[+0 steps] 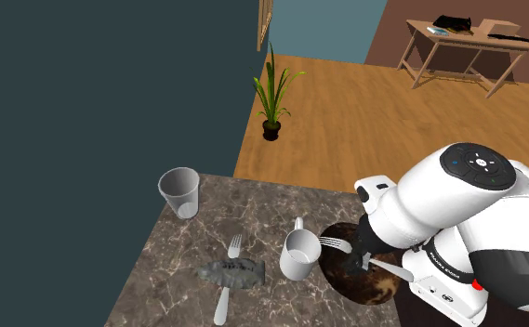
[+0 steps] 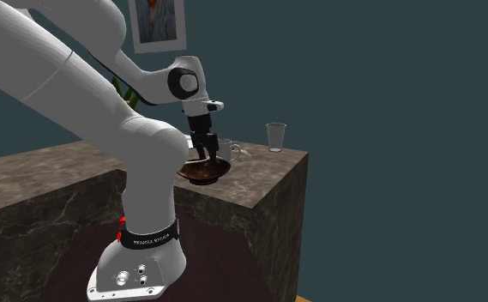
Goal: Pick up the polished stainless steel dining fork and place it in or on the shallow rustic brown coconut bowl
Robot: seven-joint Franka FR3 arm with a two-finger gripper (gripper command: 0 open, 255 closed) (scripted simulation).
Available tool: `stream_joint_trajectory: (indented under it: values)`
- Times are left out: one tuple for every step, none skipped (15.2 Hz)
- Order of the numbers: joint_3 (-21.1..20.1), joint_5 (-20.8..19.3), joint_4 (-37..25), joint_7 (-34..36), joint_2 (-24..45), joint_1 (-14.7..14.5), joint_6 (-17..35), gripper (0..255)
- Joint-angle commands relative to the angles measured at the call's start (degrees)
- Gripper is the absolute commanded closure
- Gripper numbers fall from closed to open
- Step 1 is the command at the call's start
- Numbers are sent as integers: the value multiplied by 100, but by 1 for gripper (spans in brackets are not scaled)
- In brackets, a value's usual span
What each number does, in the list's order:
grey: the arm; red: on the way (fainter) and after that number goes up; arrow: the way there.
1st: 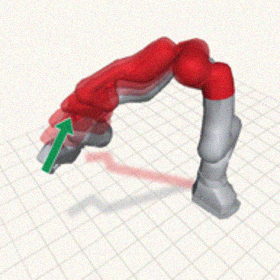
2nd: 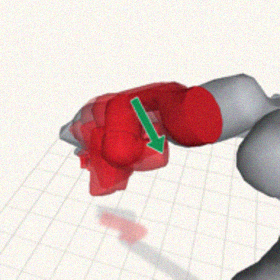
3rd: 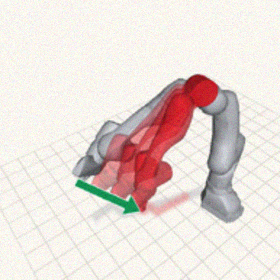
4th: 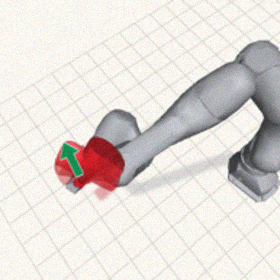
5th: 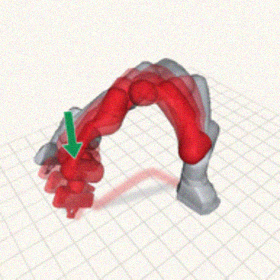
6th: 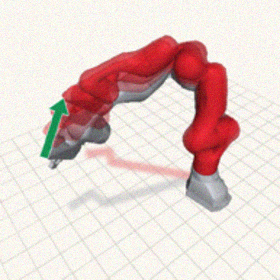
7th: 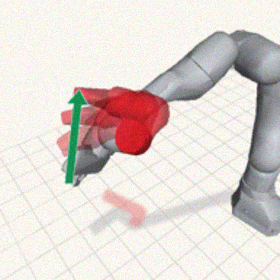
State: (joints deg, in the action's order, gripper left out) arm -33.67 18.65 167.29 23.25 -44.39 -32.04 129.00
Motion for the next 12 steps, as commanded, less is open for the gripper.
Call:
stream_joint_trajectory:
  values:
    - [0,0,1,0,0,0,-1,0]
    - [0,0,2,-1,0,0,-1,0]
    - [0,0,2,-1,1,0,0,0]
    - [-1,0,0,1,4,1,1,0]
    - [80,-40,-109,-3,-172,-26,-281,0]
    - [157,-83,-228,-5,-328,-46,-552,0]
    - [232,-130,-355,-5,-463,-59,-811,0]
    - [289,-168,-460,-3,-557,-67,-1008,0]
    - [289,-168,-460,-2,-557,-67,-1008,0]
    - [290,-169,-459,-2,-558,-68,-1009,0]
    - [290,-169,-460,-2,-557,-68,-1009,0]
    - [289,-169,-460,-2,-557,-68,-1008,0]
